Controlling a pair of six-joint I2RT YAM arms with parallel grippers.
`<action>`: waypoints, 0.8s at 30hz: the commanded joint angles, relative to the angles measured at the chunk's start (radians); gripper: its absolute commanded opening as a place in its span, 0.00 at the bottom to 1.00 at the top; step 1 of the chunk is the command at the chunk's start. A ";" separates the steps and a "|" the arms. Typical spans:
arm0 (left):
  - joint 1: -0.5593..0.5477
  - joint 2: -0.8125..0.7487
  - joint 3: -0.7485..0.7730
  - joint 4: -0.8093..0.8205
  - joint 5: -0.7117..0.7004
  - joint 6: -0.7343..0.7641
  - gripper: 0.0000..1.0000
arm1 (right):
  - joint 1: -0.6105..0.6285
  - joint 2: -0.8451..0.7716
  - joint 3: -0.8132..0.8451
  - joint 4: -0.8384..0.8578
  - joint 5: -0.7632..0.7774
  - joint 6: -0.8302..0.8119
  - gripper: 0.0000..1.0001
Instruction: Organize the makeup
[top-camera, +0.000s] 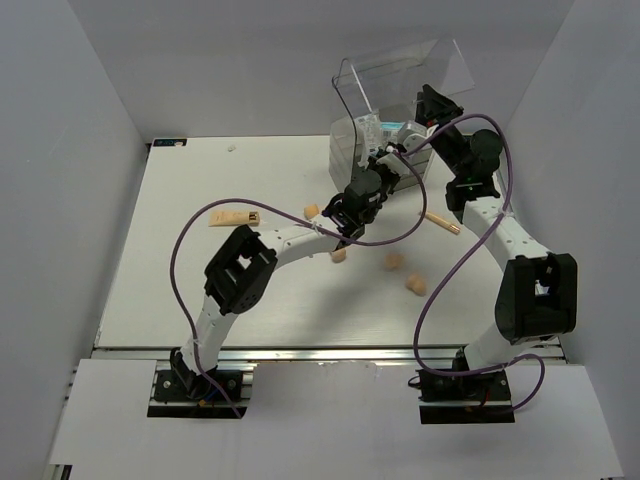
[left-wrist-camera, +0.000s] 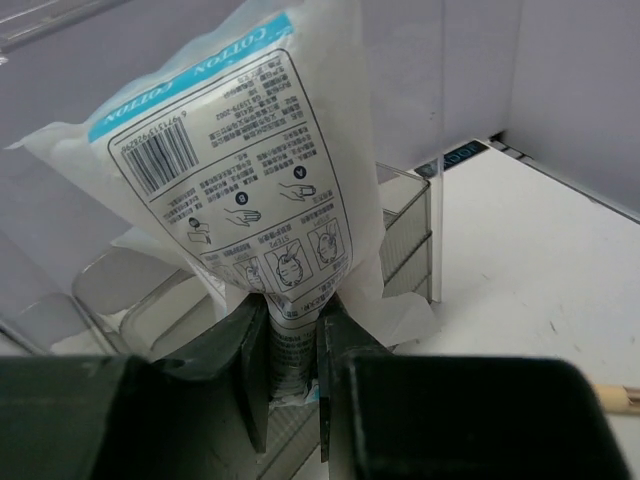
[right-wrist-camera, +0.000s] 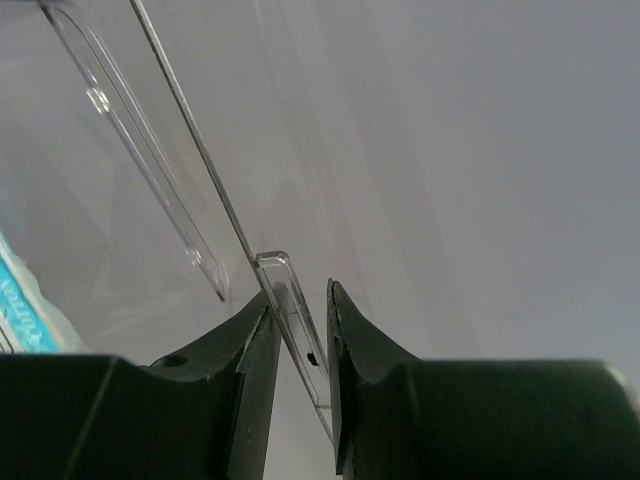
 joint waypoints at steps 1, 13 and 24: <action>0.011 0.036 0.079 0.025 -0.174 0.069 0.00 | -0.001 -0.003 0.049 0.038 0.041 0.047 0.28; 0.014 0.047 0.038 0.086 -0.240 0.087 0.00 | 0.002 -0.025 0.074 0.020 0.001 0.086 0.28; 0.012 -0.025 -0.118 0.175 -0.232 0.123 0.00 | 0.015 -0.069 0.086 -0.002 -0.042 0.126 0.27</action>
